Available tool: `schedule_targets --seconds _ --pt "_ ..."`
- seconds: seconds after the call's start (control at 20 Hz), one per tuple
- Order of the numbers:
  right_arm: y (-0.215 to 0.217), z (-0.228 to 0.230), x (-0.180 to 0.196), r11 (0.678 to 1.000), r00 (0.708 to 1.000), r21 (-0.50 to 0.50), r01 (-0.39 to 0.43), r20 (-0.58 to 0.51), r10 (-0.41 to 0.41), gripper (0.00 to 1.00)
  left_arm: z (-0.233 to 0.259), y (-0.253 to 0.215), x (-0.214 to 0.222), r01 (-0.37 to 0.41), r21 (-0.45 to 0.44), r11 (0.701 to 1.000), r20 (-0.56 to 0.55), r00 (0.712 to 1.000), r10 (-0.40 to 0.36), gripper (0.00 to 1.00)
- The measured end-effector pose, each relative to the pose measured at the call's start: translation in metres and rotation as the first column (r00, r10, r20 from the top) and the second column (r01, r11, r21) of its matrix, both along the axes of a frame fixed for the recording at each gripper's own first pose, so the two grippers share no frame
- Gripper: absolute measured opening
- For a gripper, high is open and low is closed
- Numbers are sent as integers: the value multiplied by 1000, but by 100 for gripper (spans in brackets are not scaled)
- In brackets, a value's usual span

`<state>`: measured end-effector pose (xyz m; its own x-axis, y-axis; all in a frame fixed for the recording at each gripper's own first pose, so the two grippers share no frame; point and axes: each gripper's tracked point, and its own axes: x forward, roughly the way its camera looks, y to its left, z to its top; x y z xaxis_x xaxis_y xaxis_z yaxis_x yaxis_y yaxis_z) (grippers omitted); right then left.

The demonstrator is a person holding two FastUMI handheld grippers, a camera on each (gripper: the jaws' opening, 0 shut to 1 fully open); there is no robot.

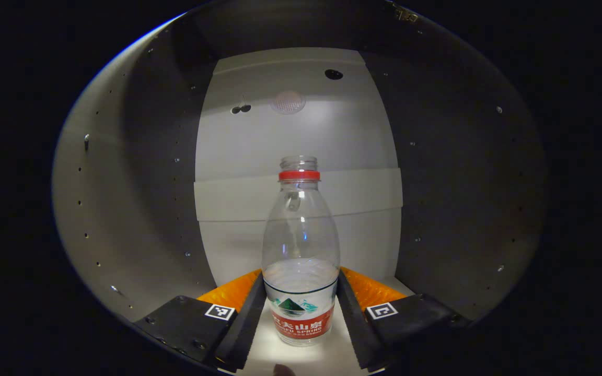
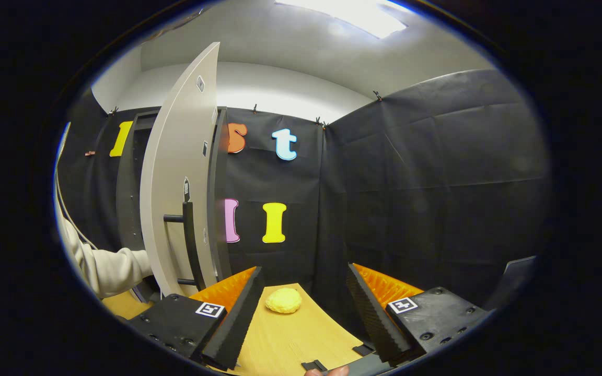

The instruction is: Open the cabinet door with the right hand, grasp the bottle in the cabinet with the left hand and place it on the coaster, then close the cabinet door with the right hand.

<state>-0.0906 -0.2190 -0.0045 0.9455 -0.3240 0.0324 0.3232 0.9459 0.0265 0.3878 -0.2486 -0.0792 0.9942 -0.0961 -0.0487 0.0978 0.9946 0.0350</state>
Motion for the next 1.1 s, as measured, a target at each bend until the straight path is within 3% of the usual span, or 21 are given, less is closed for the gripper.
schedule_targets --seconds 0.3,0.6,1.1 --pt "11 -1 6 997 998 44 -66 12 65 98 35 10 -68 47 -26 999 23 999 -46 76" --pt "14 4 20 990 992 75 -123 48 120 97 64 53 -153 64 -71 995 86 995 -58 76" --pt "13 0 45 982 988 108 -153 39 150 97 53 143 -261 28 -40 999 133 991 -23 76"
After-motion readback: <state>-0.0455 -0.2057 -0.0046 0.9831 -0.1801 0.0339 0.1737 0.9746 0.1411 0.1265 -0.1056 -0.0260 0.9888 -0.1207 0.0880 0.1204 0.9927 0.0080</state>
